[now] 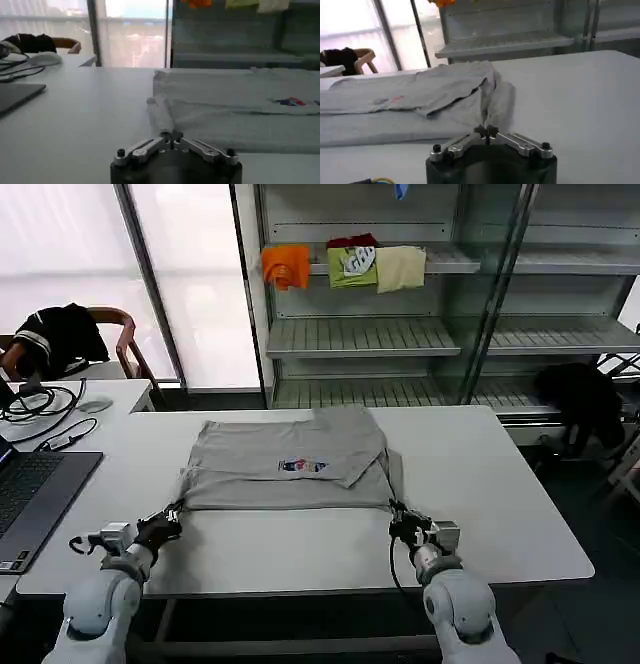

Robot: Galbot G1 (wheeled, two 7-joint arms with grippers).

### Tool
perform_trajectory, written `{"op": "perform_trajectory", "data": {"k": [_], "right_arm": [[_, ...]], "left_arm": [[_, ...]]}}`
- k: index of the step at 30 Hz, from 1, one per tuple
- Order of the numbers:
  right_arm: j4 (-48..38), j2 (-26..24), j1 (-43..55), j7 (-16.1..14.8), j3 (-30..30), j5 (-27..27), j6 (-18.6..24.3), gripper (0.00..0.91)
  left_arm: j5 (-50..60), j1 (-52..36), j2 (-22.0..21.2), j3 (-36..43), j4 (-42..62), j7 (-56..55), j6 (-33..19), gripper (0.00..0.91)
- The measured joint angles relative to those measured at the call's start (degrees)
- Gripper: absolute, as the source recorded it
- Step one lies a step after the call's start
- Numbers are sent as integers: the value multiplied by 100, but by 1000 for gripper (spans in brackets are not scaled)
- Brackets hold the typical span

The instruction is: Fold and organize the clothes.

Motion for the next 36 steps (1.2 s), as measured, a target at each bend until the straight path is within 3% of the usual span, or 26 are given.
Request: {"op": "perform_trajectory", "data": {"k": [18, 19, 20, 36], "right_arm": [[1219, -276, -1566, 221, -44, 146, 2, 0], [1250, -278, -1618, 236, -59, 139, 2, 20], [1272, -280, -1659, 244, -67, 133, 3, 907], [1498, 177, -1341, 165, -80, -327, 200, 907]], "left_arm": [[-1104, 1785, -798, -782, -1578, -769, 46, 20], [-1140, 1828, -828, -786, -1616, -808, 56, 111], [-1166, 1863, -851, -792, -1642, -849, 63, 907], [-906, 1948, -918, -963, -1984, -1096, -332, 907]]}}
